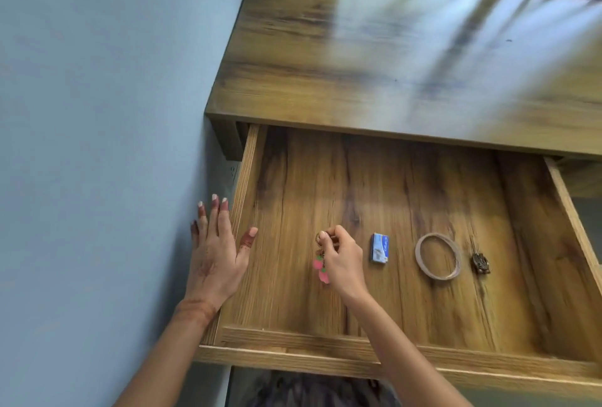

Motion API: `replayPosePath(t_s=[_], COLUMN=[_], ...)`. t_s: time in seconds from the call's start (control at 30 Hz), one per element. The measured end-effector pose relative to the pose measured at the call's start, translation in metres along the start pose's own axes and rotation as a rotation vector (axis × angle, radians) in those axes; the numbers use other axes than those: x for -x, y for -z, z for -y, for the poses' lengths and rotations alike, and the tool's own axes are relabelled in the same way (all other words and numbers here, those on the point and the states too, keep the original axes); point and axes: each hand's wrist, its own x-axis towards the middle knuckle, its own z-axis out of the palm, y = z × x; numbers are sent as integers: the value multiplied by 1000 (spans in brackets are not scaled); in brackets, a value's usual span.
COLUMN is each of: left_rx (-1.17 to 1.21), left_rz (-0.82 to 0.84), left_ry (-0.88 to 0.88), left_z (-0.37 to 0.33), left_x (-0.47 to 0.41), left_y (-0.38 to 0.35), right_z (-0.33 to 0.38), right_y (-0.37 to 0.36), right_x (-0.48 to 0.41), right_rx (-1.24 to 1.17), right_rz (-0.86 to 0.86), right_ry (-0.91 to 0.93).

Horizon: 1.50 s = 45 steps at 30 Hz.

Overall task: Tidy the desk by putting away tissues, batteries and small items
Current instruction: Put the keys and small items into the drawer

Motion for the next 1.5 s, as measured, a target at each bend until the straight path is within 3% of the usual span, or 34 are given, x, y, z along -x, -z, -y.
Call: replayPosePath(t_s=[0.3,0.67,1.0,1.3,1.5], left_rx=[-41,-88,-100,-73,-265], left_rz=[-19,-63,-70,11,70], left_ry=[-33,-76,-160,-276,-308], left_z=[0,3,-38,-79,-63], left_x=[-1,2,87,188,219], left_y=[-2,-2,-2,-33,-59], right_z=[-7,-14,-20,-72,-130], right_y=[-5,7,60,101,122], right_x=[-24,-34,54,157,189], right_rx=[481,397,453,660,860], right_rz=[-113,-130,-158,-361,-314], right_ry=[83,103,289,551,509])
